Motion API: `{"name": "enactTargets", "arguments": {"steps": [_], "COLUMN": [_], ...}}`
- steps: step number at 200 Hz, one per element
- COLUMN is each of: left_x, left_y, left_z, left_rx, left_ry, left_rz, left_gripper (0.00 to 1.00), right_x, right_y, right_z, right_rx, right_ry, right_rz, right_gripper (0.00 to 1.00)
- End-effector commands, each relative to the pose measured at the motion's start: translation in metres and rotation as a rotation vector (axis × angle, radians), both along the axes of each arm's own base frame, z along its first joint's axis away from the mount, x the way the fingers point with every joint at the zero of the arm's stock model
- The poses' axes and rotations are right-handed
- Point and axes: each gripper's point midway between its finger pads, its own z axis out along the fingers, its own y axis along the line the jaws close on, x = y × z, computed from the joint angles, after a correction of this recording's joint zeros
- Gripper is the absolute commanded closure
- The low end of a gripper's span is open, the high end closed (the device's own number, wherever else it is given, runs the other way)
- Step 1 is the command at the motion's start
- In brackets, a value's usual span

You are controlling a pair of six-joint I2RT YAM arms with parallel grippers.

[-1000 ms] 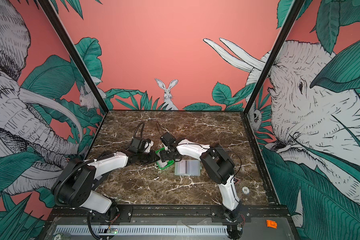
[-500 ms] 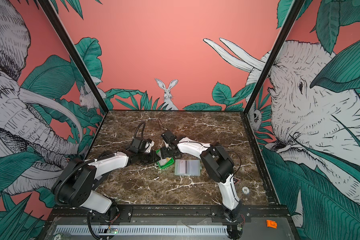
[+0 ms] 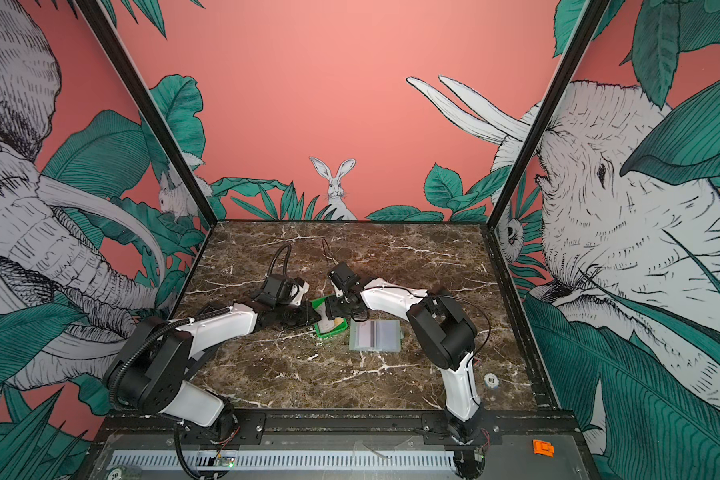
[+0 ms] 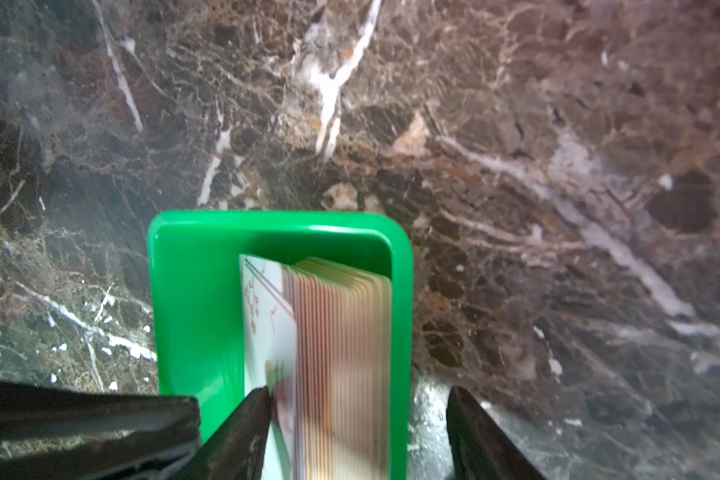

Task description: Put the credit cards into the card holder

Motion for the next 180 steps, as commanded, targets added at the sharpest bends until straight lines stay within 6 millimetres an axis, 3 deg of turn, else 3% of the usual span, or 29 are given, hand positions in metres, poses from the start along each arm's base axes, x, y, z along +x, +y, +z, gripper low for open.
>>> {"name": "enactTargets", "arguments": {"steps": [1,54,60,124,180], "left_x": [-0.008,-0.008,-0.008,-0.009,-0.007], "left_y": [0.011,0.010,0.010,0.010,0.008], "left_z": [-0.010,-0.009,-0.009,-0.009,-0.009], "left_rx": [0.067,0.064,0.065,0.069,0.063], "left_ry": [0.031,0.033,0.034,0.038,0.035], "left_rz": [0.005,0.003,0.003,-0.001,0.001], "left_gripper": [0.85,0.85,0.85,0.85,0.85], "right_x": [-0.005,-0.006,0.003,0.030,0.021], "right_y": [-0.012,-0.012,-0.006,0.000,0.002], "right_z": [0.002,-0.009,0.001,0.003,0.012], "right_rx": [-0.012,-0.030,-0.015,-0.021,0.029], "right_ry": [0.004,0.021,-0.001,-0.020,-0.014], "right_rz": [-0.026,-0.042,-0.047,-0.063,-0.045], "right_gripper": [0.34,0.33,0.32,0.32,0.31]}}
